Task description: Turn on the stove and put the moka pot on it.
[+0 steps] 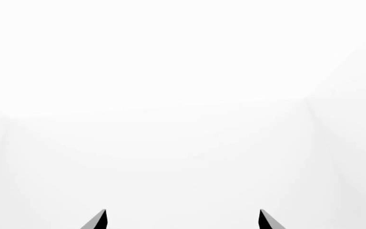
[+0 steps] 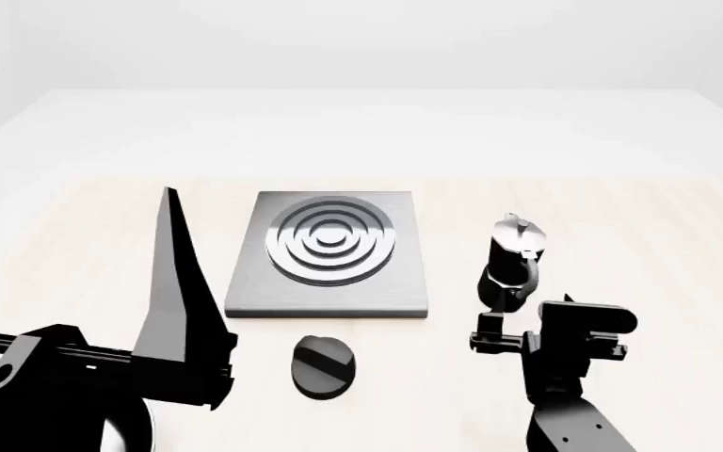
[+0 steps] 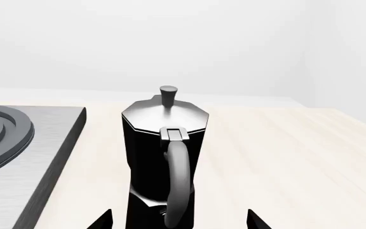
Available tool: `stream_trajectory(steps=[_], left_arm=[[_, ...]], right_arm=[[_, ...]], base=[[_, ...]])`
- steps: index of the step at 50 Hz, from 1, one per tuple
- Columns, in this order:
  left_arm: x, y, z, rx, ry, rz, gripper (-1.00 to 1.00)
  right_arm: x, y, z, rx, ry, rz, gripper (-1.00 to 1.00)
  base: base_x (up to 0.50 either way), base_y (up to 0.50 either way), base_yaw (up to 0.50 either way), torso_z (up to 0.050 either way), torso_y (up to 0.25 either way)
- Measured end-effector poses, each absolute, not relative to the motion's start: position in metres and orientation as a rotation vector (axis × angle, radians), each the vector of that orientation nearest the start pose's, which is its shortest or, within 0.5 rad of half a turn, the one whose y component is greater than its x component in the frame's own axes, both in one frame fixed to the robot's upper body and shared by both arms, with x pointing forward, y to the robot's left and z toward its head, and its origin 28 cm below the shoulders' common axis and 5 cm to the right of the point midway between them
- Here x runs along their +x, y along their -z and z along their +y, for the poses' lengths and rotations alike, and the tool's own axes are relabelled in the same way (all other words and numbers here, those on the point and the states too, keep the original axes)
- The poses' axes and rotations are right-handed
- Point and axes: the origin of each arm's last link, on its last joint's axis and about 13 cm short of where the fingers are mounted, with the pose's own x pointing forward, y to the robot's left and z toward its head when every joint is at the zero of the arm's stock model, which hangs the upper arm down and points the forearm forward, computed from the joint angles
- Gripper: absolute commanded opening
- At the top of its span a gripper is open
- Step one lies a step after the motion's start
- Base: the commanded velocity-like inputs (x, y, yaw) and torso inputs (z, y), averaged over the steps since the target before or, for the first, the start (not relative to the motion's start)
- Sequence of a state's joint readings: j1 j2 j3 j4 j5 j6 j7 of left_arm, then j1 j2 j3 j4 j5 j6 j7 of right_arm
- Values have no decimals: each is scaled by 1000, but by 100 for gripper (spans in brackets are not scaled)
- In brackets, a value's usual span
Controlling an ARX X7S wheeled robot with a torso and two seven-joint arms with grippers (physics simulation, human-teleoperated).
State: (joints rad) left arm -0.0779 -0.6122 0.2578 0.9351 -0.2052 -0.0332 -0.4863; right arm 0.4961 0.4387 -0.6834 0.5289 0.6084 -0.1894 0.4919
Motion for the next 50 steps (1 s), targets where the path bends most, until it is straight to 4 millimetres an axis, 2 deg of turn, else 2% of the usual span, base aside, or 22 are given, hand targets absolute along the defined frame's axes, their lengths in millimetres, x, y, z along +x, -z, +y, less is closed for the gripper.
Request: stream_trajectory(steps=[19, 50], left_arm=[[157, -197, 217, 77, 124, -835, 100], [158, -196, 217, 71, 129, -828, 100]], right_arm=[[296, -20, -145, -85, 182, 65, 100], [304, -17, -145, -98, 183, 94, 100]], base=[[0, 0, 0, 0, 0], [0, 0, 0, 0, 0]])
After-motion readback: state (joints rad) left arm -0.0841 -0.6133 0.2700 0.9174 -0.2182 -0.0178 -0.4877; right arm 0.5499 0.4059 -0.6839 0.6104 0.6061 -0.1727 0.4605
